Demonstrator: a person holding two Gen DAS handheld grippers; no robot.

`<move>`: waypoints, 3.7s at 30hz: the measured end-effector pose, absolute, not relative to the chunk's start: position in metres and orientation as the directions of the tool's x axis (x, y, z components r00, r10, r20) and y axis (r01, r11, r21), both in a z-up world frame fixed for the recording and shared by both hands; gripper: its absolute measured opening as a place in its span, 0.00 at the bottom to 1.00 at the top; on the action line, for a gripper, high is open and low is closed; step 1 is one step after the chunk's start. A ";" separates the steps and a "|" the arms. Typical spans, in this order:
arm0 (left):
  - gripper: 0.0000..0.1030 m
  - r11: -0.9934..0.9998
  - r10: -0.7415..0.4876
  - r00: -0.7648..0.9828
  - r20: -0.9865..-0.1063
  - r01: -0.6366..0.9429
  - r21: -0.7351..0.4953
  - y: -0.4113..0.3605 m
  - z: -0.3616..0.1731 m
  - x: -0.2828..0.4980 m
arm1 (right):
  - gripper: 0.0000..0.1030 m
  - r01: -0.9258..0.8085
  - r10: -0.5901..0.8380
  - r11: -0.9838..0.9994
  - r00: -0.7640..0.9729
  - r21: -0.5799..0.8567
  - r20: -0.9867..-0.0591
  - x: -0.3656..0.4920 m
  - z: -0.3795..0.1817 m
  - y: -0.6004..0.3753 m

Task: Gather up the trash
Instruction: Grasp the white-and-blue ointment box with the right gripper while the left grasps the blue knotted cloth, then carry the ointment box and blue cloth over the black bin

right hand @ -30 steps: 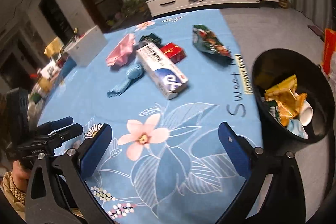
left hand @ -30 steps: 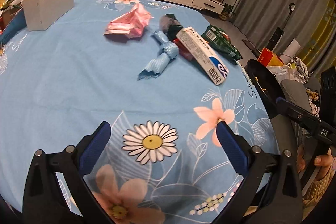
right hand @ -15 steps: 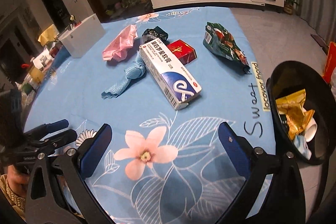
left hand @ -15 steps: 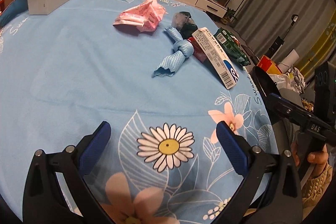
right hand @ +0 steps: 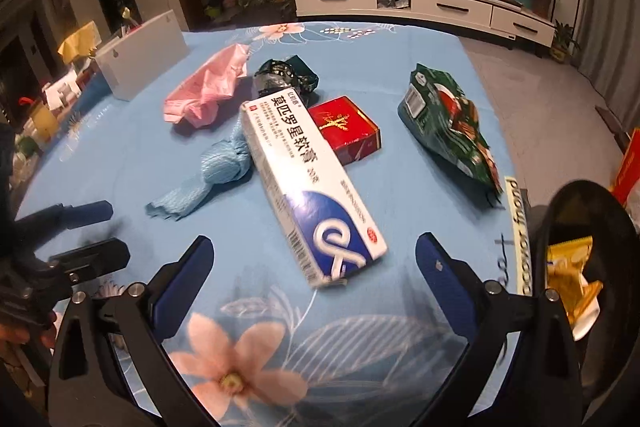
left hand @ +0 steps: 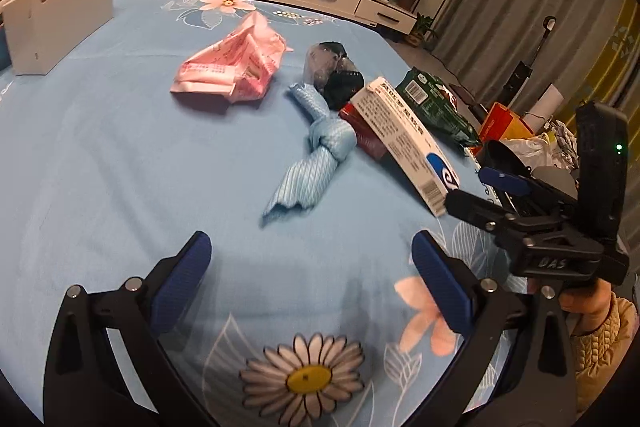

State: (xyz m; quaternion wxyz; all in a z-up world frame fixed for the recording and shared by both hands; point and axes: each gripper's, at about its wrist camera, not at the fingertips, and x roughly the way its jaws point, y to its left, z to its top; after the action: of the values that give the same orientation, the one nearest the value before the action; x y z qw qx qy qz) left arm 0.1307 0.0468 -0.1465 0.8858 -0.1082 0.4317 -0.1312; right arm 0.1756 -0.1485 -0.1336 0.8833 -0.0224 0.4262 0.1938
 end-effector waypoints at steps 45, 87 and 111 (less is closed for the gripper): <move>0.33 0.949 -0.315 0.606 -0.731 0.192 -0.251 0.013 -0.160 0.200 | 0.39 -0.312 0.395 0.918 0.655 0.245 -0.645 0.140 -0.095 -0.199; 0.34 0.907 -0.395 0.636 -0.663 0.386 -0.169 -0.078 -0.060 0.083 | 0.39 -0.128 0.289 0.941 0.785 0.313 -0.548 0.059 -0.070 -0.314; 0.34 0.772 -0.541 0.512 -0.667 0.616 -0.153 -0.217 -0.065 0.128 | 0.39 0.095 0.176 0.906 0.803 0.413 -0.570 0.059 -0.113 -0.401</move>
State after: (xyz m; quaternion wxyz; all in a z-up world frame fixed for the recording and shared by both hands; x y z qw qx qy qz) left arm 0.1276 -0.2172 -0.0654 0.8680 0.0518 0.3643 -0.3333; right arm 0.0585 -0.4012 -0.1127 0.9244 0.2163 0.3134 0.0217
